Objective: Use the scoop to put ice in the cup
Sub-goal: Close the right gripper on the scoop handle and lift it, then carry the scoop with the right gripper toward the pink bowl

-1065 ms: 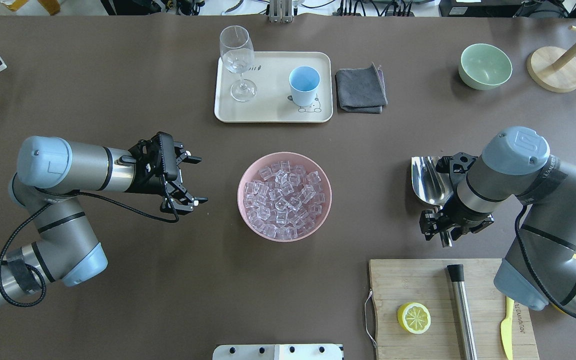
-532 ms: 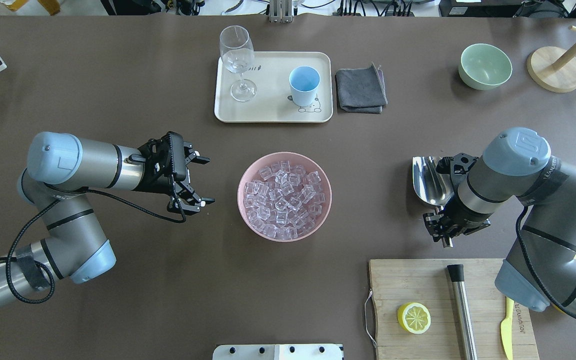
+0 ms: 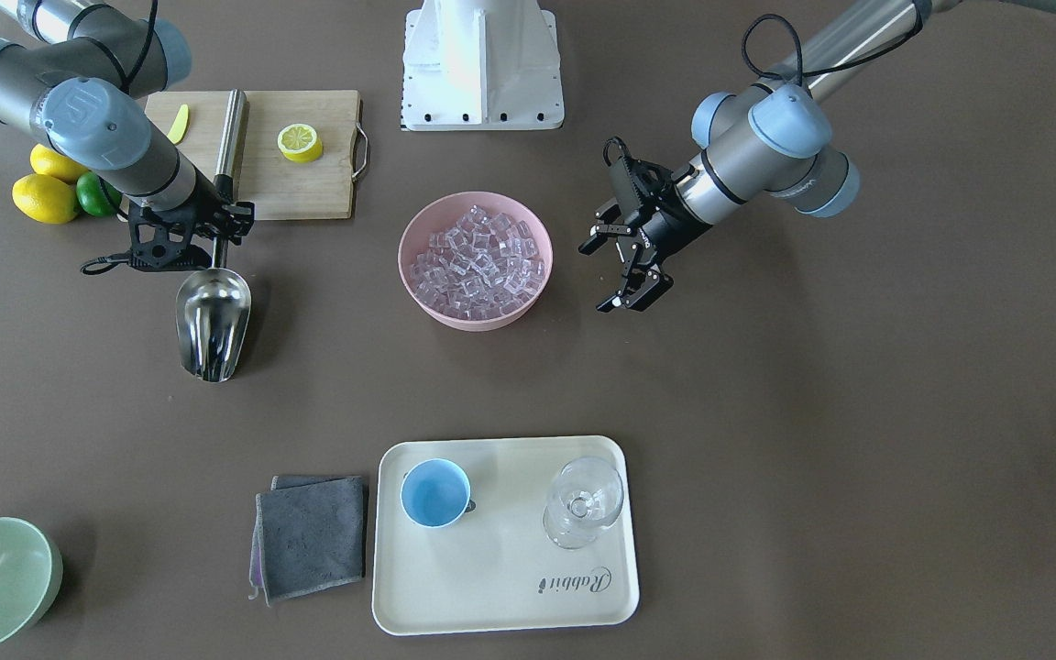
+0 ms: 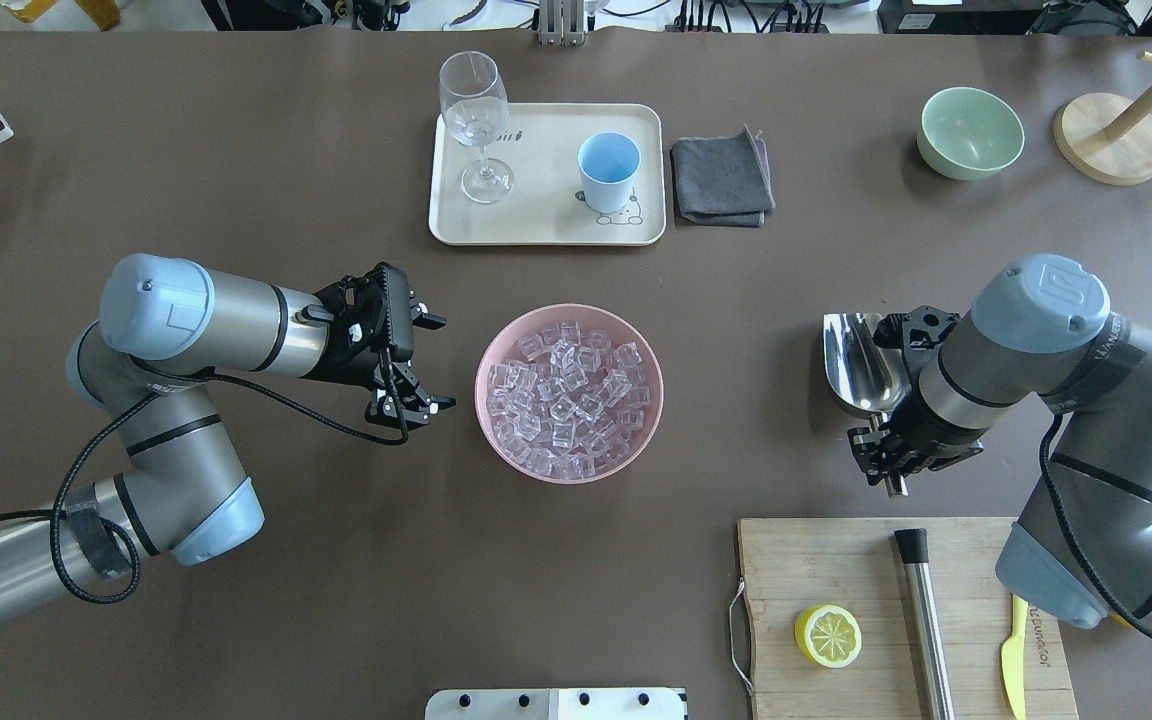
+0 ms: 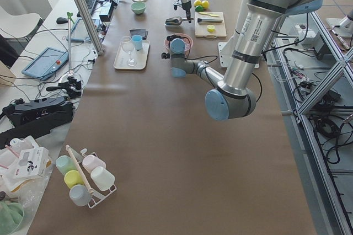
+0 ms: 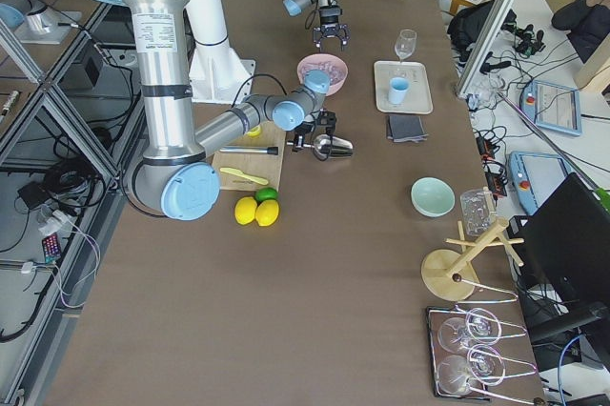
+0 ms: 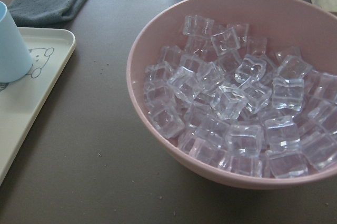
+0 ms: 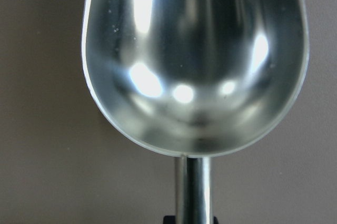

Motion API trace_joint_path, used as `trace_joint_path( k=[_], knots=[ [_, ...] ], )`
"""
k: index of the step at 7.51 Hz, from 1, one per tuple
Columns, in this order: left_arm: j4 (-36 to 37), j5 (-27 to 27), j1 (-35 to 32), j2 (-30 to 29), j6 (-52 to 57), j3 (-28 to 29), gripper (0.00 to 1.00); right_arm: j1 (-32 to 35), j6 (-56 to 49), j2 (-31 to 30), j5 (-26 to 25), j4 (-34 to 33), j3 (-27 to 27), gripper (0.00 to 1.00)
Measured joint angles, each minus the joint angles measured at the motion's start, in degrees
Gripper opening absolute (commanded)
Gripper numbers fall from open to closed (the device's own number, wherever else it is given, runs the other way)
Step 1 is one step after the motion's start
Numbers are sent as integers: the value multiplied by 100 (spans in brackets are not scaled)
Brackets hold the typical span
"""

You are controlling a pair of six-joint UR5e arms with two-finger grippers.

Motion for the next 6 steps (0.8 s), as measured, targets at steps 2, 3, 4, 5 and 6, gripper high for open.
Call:
trace_joint_path(
  k=[2, 3, 4, 5, 6],
  knots=[
    [145, -1, 26, -42, 270, -7, 98, 102, -418, -164, -12, -105, 411, 0],
    [156, 0, 35, -29, 318, -13, 98, 225, -655, -189, -132, -278, 630, 0],
    [159, 0, 37, -12, 336, -20, 98, 303, -804, -157, -469, -652, 910, 0],
    [160, 0, 40, -3, 343, -30, 98, 390, -1151, -118, -720, -1042, 1139, 0],
    [160, -4, 41, 0, 345, -41, 98, 513, -1604, -75, -916, -1314, 1284, 0]
  ],
)
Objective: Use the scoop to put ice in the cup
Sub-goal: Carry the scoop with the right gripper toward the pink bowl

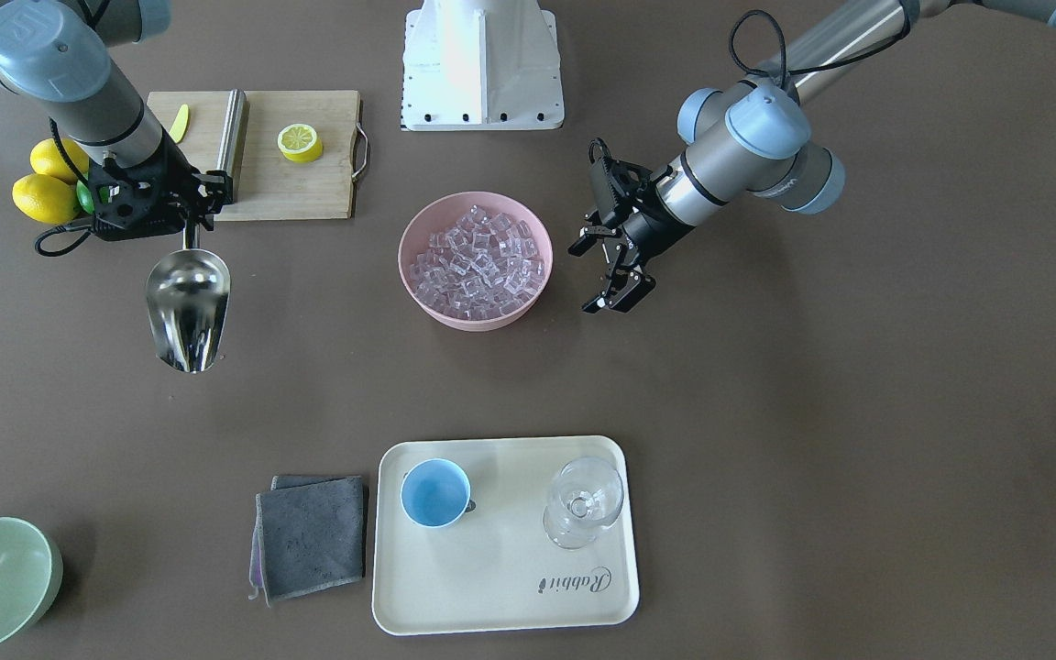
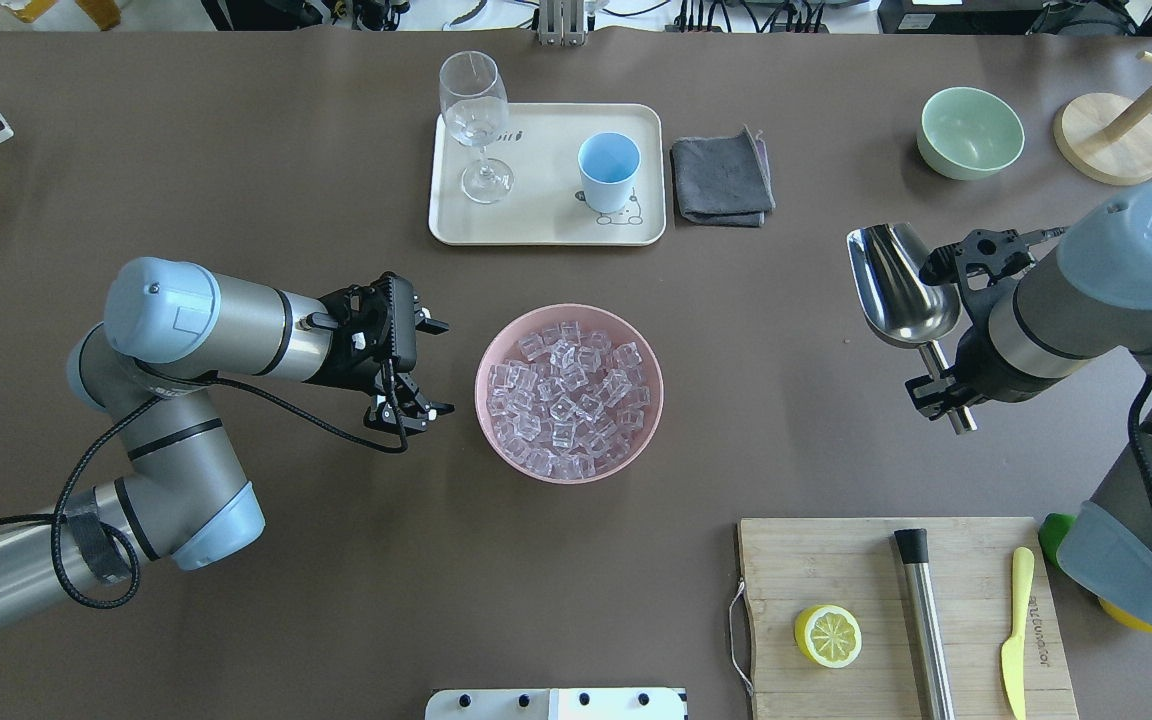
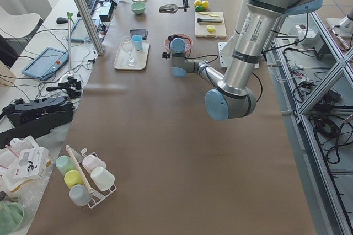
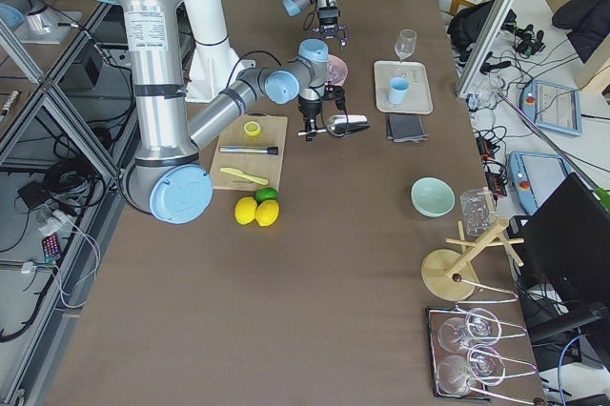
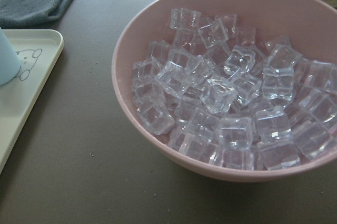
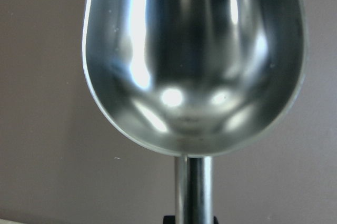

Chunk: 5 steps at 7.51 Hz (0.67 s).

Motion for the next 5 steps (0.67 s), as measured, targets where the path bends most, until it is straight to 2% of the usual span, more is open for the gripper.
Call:
trace_joint_path(
  k=[2, 4, 5],
  knots=[
    [0, -4, -2, 3, 1, -28, 98, 354, -1248, 55, -388, -385, 161, 0],
    [0, -9, -7, 13, 1, -53, 98, 521, -2168, 221, -413, -836, 183, 0],
    [0, -15, -7, 36, 1, -77, 98, 536, -2747, 421, -395, -1341, 201, 0]
  ],
)
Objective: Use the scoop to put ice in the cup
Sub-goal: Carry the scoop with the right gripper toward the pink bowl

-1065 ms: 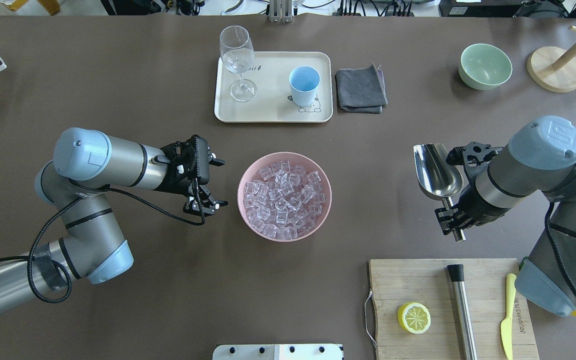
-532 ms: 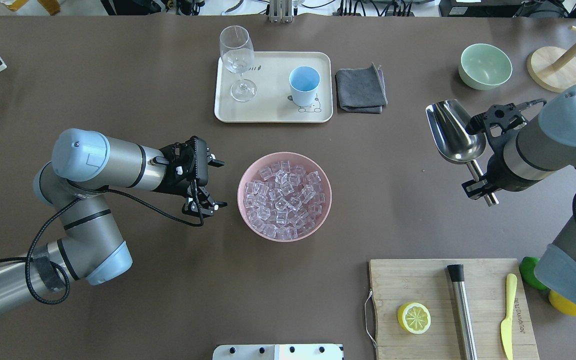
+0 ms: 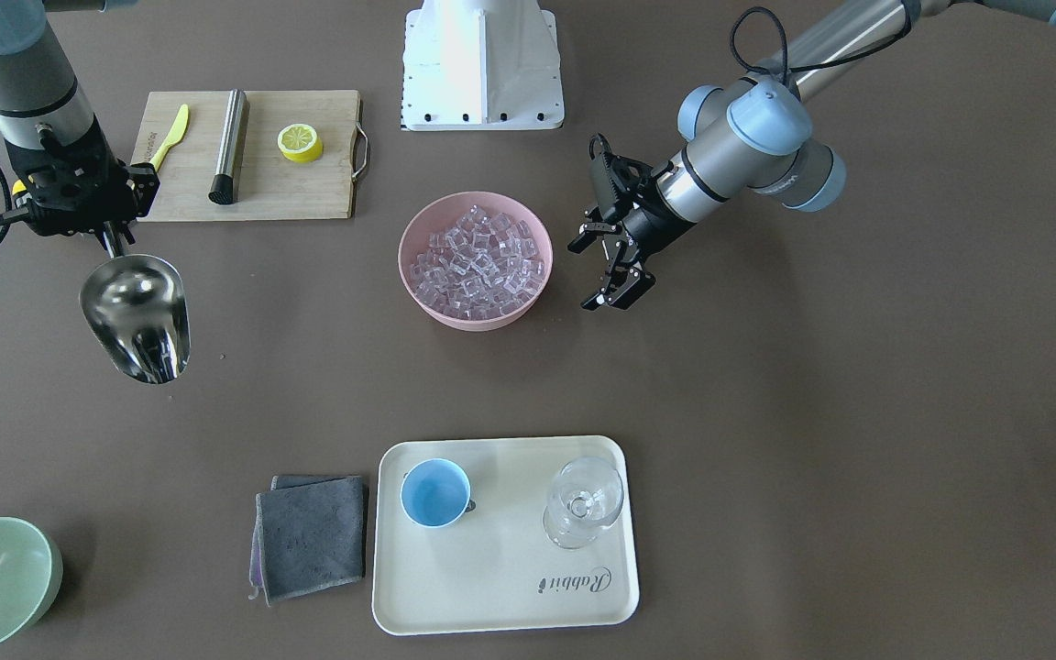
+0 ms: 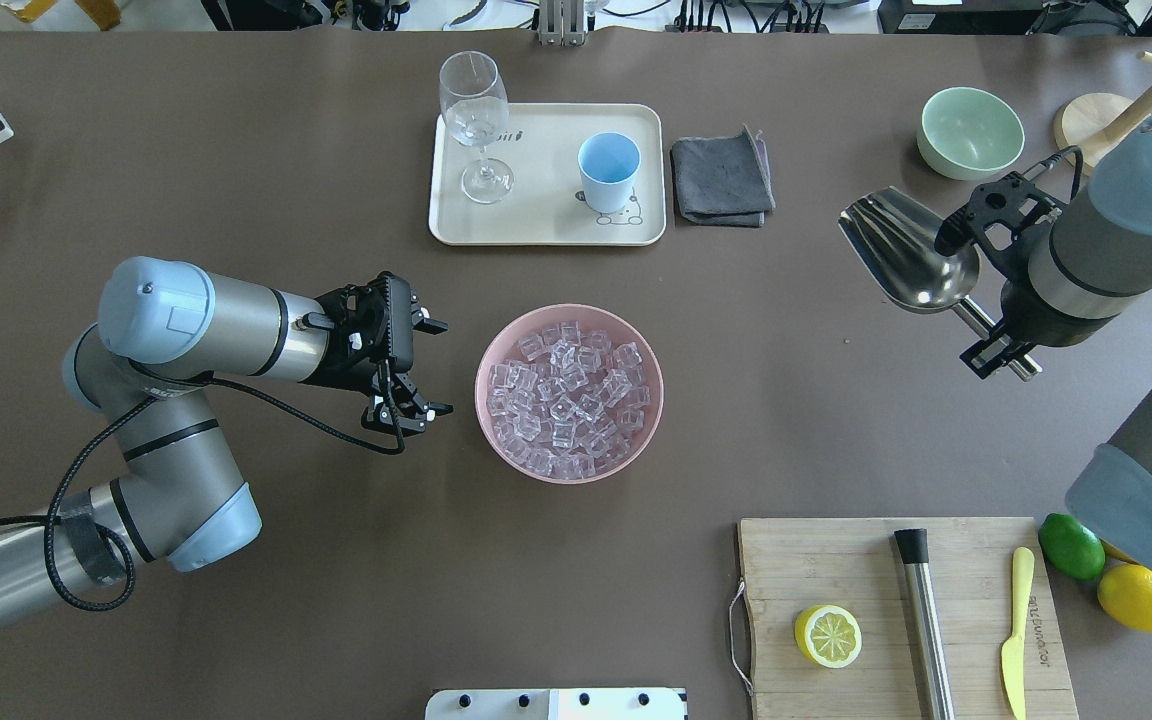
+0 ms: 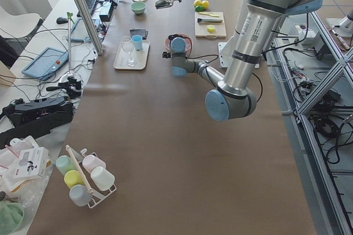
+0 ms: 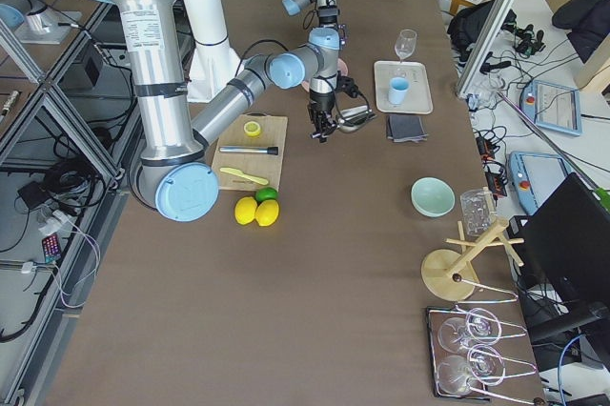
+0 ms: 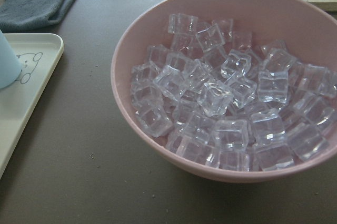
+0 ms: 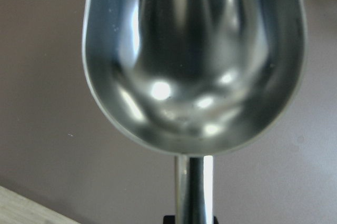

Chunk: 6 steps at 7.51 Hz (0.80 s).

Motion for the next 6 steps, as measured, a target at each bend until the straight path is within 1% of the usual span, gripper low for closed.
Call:
trace_joint_path(
  k=[2, 4, 6],
  knots=[
    [0, 1, -1, 59, 0, -56, 98, -5, -1200, 698, 60, -1392, 42, 0],
    [0, 2, -7, 82, 0, -80, 98, -239, -1862, 1414, 72, -2525, 69, 0],
    [0, 1, -21, 88, 0, -89, 98, -591, -2224, 2090, 28, -3631, 84, 0]
  ],
)
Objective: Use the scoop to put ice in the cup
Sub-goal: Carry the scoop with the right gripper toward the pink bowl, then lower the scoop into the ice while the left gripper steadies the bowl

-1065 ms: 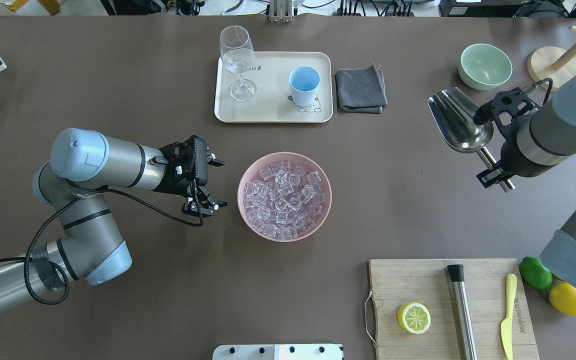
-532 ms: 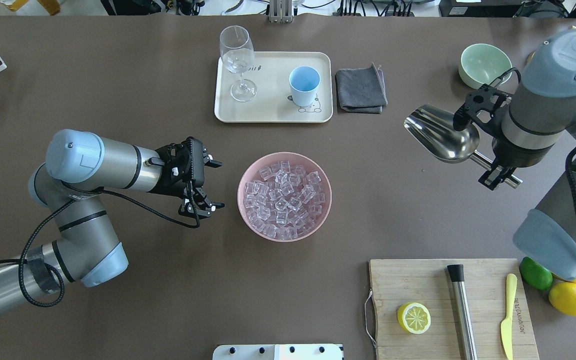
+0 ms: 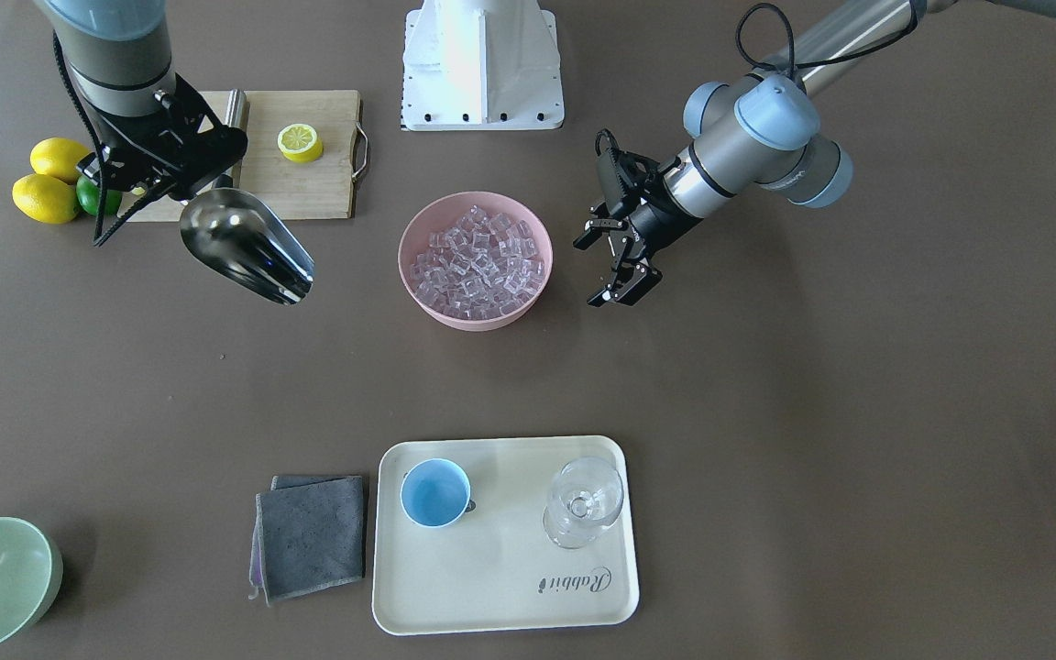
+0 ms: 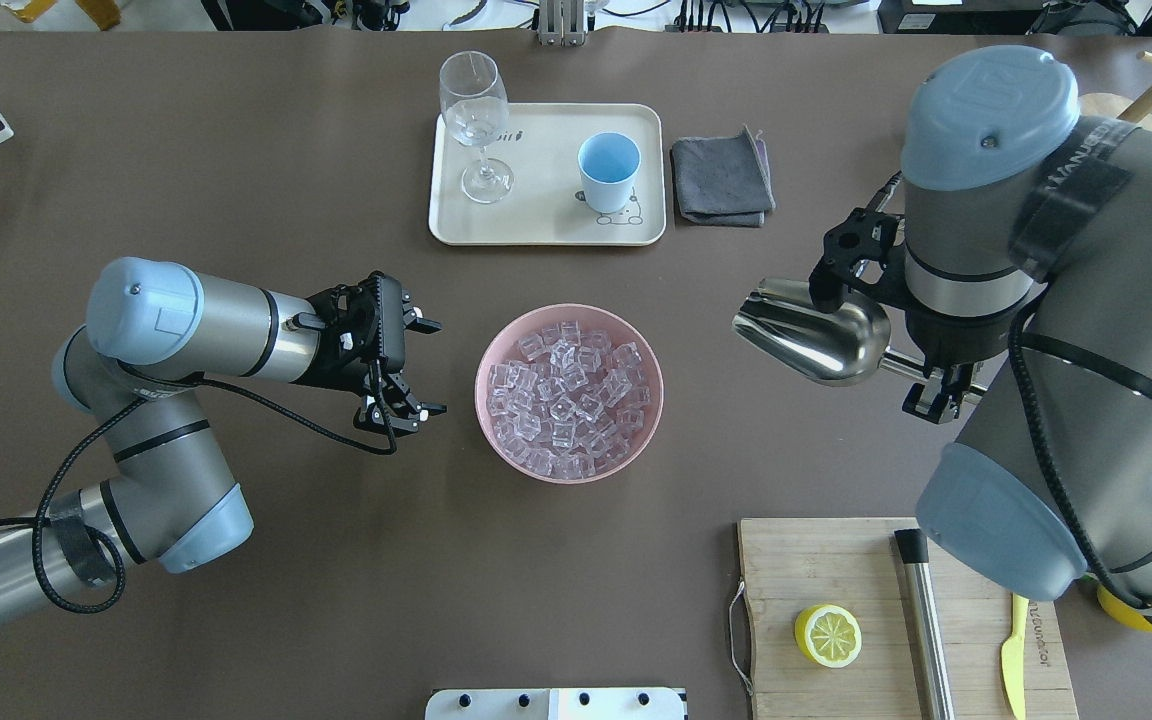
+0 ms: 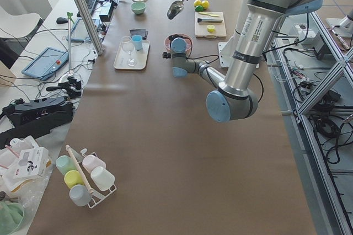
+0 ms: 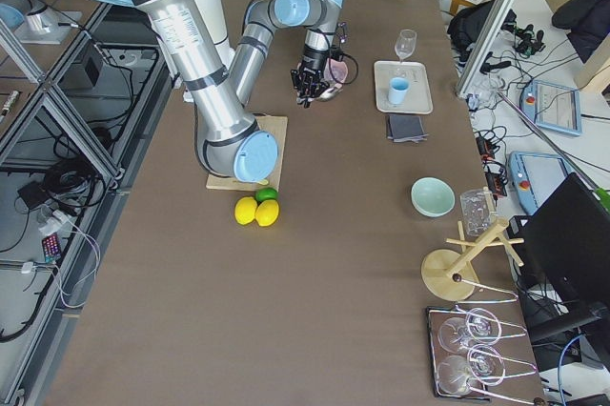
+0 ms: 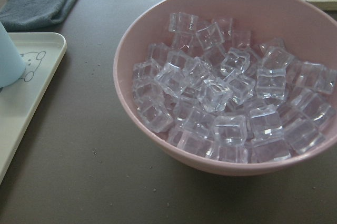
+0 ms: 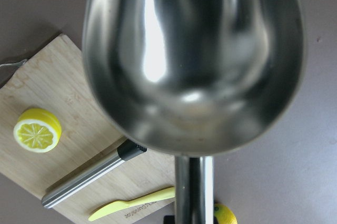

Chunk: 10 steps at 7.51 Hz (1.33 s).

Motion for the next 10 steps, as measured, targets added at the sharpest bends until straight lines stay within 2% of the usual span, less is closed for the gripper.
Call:
trace_joint_path(
  k=[2, 4, 6, 10],
  knots=[
    [-4, -12, -5, 8, 0, -4, 98, -308, -56, 810, -133, -1431, -124, 0],
    [-12, -23, -6, 65, 0, -32, 98, -425, -61, 1639, -169, -2331, -872, 0],
    [-17, -26, -6, 93, 0, -51, 98, -560, -36, 2011, -171, -2514, -1392, 0],
    [-17, -26, -11, 105, 0, -62, 98, -839, 124, 2259, -167, -2507, -1535, 0]
  ],
)
